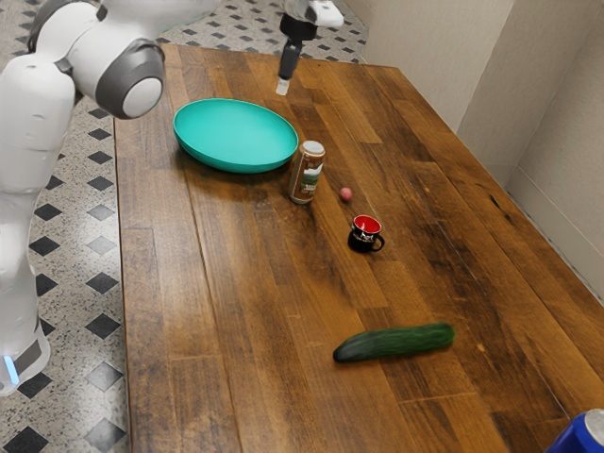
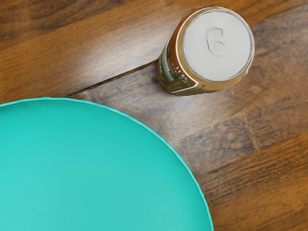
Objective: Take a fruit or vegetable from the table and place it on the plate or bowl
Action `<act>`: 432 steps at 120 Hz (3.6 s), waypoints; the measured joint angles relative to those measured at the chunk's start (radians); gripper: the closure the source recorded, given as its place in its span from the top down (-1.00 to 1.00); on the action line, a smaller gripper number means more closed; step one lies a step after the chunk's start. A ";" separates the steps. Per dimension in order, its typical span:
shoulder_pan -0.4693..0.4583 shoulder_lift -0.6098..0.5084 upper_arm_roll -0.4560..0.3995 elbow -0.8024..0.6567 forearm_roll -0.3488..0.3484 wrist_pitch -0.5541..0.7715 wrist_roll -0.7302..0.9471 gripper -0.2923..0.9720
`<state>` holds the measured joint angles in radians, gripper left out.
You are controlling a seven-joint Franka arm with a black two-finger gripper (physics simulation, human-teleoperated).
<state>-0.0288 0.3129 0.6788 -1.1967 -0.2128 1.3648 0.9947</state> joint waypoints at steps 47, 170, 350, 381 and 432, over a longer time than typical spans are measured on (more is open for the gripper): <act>0.000 -0.021 -0.011 0.070 -0.028 0.070 0.335 0.53; -0.299 0.260 -0.134 0.185 -0.023 0.195 0.623 0.53; -0.147 0.313 -0.141 -0.003 0.034 0.311 0.619 0.54; -0.140 0.331 -0.141 0.000 0.032 0.317 0.616 0.54; -0.125 0.332 -0.142 0.007 0.028 0.366 0.613 0.54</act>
<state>-0.1537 0.6451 0.5368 -1.1893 -0.1846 1.7306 1.6076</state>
